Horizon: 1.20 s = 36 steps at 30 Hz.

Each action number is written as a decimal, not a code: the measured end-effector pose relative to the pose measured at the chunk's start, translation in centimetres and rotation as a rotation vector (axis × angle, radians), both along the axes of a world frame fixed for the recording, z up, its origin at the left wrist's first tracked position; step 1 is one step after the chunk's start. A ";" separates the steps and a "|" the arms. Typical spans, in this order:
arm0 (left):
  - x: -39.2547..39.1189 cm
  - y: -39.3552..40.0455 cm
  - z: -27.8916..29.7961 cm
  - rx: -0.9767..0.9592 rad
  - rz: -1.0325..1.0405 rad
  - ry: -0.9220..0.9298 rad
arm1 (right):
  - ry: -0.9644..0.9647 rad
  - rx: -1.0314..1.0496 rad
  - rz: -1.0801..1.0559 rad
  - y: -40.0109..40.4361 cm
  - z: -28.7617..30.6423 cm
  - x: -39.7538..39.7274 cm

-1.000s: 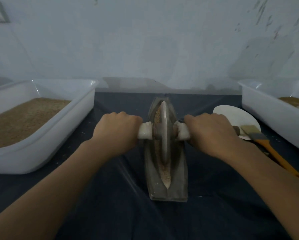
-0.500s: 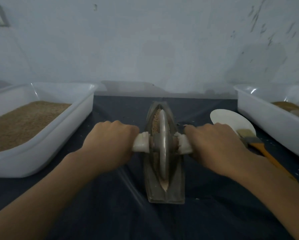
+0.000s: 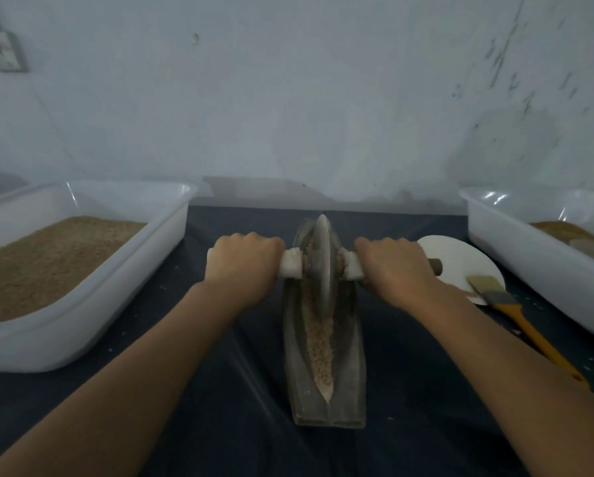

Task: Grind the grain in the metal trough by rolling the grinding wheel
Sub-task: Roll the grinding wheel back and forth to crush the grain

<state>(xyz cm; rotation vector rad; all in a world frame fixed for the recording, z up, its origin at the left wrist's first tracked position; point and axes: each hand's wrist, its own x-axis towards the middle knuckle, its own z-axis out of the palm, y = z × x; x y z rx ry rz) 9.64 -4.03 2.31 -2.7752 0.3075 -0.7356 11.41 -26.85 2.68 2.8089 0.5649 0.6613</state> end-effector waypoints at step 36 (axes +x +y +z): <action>-3.8 0.7 0.1 0.044 -0.092 0.013 | -0.152 -0.060 0.077 -1.3 -0.8 -5.4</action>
